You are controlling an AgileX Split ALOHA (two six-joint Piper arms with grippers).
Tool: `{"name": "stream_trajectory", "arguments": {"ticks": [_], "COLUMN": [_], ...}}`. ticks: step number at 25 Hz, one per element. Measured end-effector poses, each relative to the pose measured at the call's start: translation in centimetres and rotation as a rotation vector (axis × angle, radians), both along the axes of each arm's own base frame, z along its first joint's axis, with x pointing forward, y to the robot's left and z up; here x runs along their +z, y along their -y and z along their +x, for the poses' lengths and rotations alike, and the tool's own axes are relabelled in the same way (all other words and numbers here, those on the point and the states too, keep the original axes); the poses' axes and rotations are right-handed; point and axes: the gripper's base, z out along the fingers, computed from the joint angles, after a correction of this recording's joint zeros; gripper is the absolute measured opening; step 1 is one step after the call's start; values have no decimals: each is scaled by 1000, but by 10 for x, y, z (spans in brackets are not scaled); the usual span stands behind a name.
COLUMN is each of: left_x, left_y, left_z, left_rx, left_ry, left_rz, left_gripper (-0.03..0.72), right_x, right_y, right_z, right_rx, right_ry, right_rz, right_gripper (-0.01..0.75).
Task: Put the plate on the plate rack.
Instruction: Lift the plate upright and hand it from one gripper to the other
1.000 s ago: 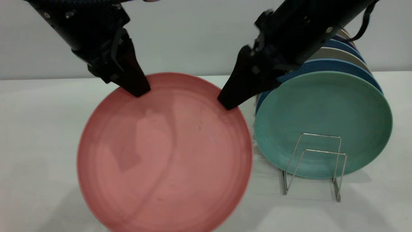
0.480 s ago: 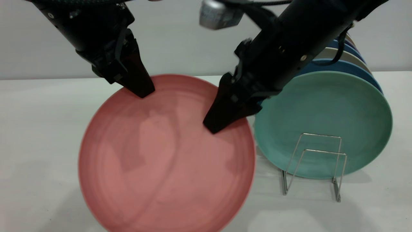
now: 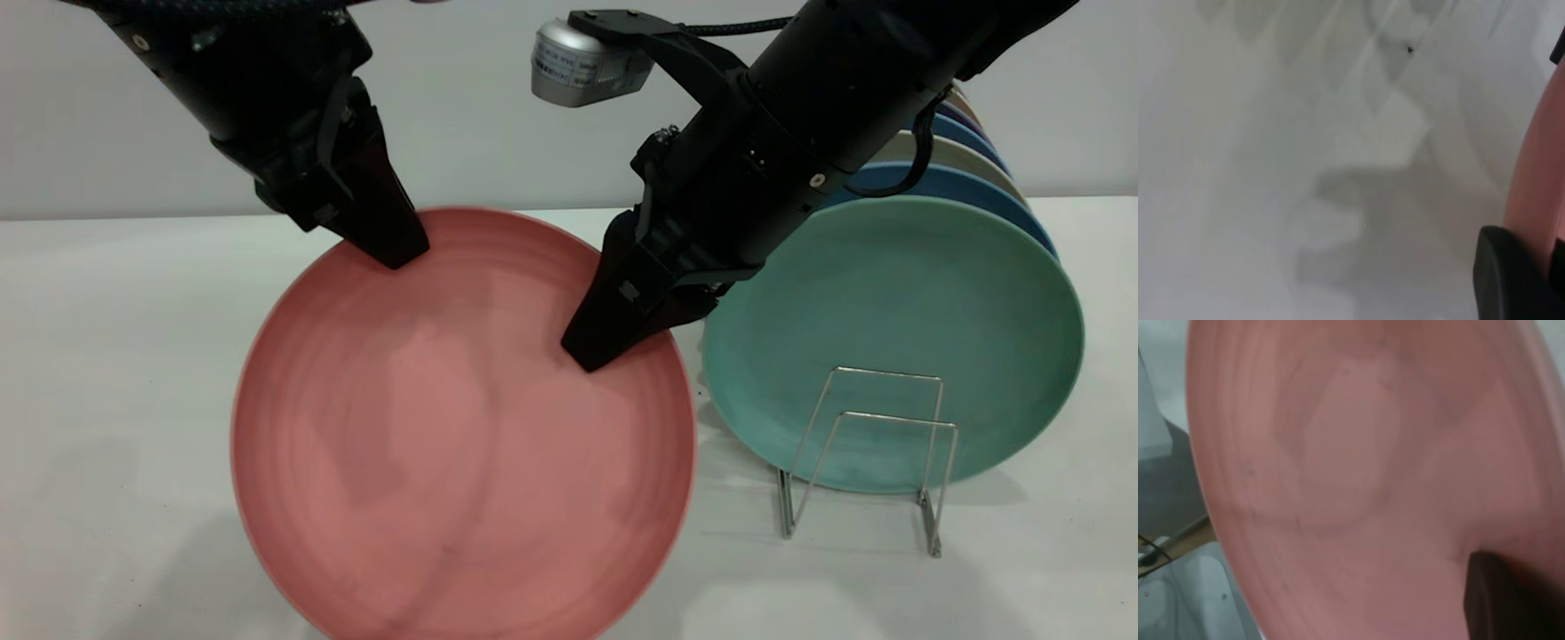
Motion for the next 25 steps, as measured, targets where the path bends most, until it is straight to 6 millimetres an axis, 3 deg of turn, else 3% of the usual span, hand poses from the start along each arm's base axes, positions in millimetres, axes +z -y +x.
{"name": "stream_trajectory", "arguments": {"ticks": [3,5,7,12,15,19,25], "left_x": [-1,-1,-2,-2,-4,-6,-6], "left_y": [0,-1,-1,-2,-6,-16,-48], "left_z": [-2,-4,-8,-12,-11,-8,7], "left_rx": [-7,-15,-23,50,90,155,398], "left_ry": [-22,-48,-83,-158,-166,-165,-189], "left_rz": [5,9,16,14,51,125,98], "left_gripper": [55,114,221,584,700,710,592], "right_x": [0,-1,-3,-5,-3,9,34], "right_y": [1,1,2,5,8,13,23], "right_z": [0,-1,-1,-1,-1,-3,-11], "right_rx": [11,23,44,58,68,67,56], "right_ry": [5,9,21,29,39,65,83], "right_rz": [-12,-22,-46,-81,-115,-156,-215], "right_gripper": [65,63,64,64,64,64,64]}}
